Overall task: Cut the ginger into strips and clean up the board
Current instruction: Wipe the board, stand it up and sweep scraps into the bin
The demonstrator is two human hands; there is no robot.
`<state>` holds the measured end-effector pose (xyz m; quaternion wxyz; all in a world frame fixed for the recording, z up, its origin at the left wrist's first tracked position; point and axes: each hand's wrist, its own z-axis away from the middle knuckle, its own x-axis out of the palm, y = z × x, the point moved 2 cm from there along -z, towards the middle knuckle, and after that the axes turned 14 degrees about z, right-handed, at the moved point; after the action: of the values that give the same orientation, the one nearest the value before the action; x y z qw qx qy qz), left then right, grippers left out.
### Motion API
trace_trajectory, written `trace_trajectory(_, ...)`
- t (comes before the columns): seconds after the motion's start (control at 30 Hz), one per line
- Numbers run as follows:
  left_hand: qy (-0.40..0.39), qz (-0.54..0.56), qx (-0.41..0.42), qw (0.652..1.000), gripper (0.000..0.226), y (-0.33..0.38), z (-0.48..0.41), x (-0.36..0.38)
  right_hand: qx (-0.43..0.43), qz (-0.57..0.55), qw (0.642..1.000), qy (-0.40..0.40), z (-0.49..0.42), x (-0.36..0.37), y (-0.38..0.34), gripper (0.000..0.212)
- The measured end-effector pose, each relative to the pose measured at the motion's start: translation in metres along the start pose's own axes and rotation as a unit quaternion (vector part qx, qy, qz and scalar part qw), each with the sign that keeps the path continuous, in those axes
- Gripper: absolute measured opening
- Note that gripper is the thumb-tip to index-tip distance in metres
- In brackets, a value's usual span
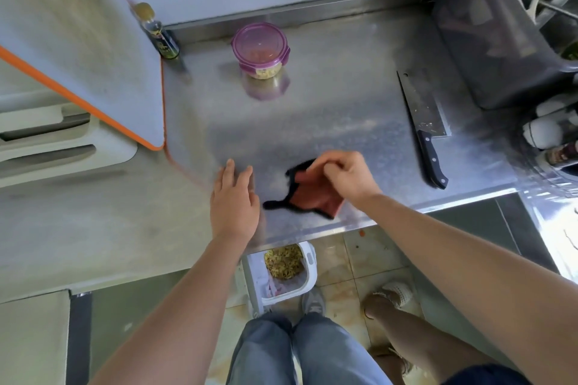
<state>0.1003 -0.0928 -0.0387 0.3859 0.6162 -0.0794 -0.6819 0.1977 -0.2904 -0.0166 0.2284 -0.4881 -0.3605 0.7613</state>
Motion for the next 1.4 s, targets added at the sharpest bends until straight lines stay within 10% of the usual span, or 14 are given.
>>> trace_trajectory(0.13, 0.019, -0.016, -0.012, 1.000, 0.049, -0.003, 0.013, 0.000, 0.033, 0.019, 0.977, 0.208, -0.007, -0.036, 0.015, 0.052)
trace_trajectory(0.33, 0.026, -0.031, -0.020, 0.999, 0.049, -0.012, 0.039, -0.001, -0.040, 0.266, 0.957, 0.105, 0.004, 0.000, 0.041, 0.046)
trace_trajectory(0.53, 0.022, 0.004, -0.017, 1.000, 0.048, -0.020, 0.055, -0.002, -0.203, 0.210, 0.954, -0.068, 0.072, 0.061, 0.005, 0.039)
trace_trajectory(0.67, 0.012, 0.009, -0.009, 1.000, 0.046, -0.021, 0.060, -0.003, -0.083, 0.076, 0.984, -0.138, 0.083, 0.049, -0.006, 0.034)
trace_trajectory(0.9, 0.024, -0.005, -0.026, 0.999, 0.039, -0.024, 0.070, -0.006, 0.051, 0.195, 0.962, 0.185, 0.067, 0.019, 0.023, 0.048)
trace_trajectory(1.13, 0.022, 0.022, -0.017, 0.999, 0.041, -0.026, 0.071, -0.009, -0.101, 0.103, 0.984, -0.106, 0.104, 0.074, -0.017, 0.034)
trace_trajectory(1.3, 0.023, 0.031, -0.022, 0.999, 0.040, -0.031, 0.074, -0.018, 0.003, 0.115, 0.983, 0.143, 0.068, 0.031, -0.004, 0.038)
trace_trajectory(1.4, 0.020, 0.008, -0.032, 0.999, 0.037, -0.034, 0.077, -0.018, 0.030, 0.213, 0.967, 0.134, 0.068, 0.038, 0.011, 0.044)
